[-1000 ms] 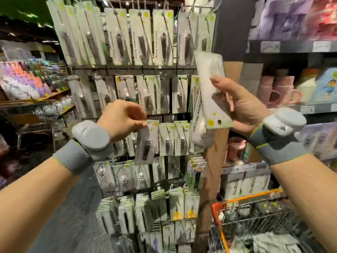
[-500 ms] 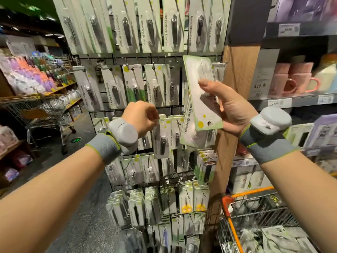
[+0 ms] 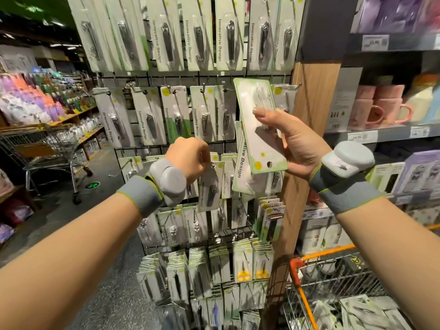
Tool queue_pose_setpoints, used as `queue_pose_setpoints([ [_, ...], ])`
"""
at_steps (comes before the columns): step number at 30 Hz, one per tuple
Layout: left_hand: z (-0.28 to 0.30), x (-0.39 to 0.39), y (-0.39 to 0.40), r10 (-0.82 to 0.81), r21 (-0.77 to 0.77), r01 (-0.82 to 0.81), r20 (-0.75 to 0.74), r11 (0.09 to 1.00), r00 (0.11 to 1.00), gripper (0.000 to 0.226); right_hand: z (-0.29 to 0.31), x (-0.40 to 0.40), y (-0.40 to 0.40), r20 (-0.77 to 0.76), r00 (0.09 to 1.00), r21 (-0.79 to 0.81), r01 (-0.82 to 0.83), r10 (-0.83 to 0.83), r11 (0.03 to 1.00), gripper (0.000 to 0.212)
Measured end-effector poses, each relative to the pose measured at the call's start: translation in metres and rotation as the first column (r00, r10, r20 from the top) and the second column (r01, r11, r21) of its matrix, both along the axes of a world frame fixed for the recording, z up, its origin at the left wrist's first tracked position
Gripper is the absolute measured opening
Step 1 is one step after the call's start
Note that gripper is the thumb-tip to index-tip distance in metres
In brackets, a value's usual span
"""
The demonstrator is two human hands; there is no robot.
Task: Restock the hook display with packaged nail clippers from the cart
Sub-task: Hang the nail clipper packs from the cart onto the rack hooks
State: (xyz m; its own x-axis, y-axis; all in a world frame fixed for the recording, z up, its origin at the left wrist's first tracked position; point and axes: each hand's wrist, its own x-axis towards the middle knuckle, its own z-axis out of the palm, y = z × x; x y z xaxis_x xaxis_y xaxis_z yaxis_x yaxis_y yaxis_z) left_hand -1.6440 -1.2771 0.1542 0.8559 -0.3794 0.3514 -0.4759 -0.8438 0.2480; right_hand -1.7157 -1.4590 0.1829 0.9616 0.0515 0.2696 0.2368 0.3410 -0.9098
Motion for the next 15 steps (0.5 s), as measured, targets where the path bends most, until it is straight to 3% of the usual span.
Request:
queue_pose_setpoints([
  [6,-0.007,0.016,-0.003,0.071,0.068,-0.072,0.021,0.995,0.997,0.012,0.0,0.005,0.001,-0.012,1.0,-0.002,-0.024,0.024,1.0,0.003],
  [15,-0.011,0.041,-0.006,0.161,-0.015,-0.162,-0.027,0.987,0.987,0.016,-0.002,0.014,0.0,-0.031,1.0,-0.004,-0.004,0.004,1.0,0.001],
])
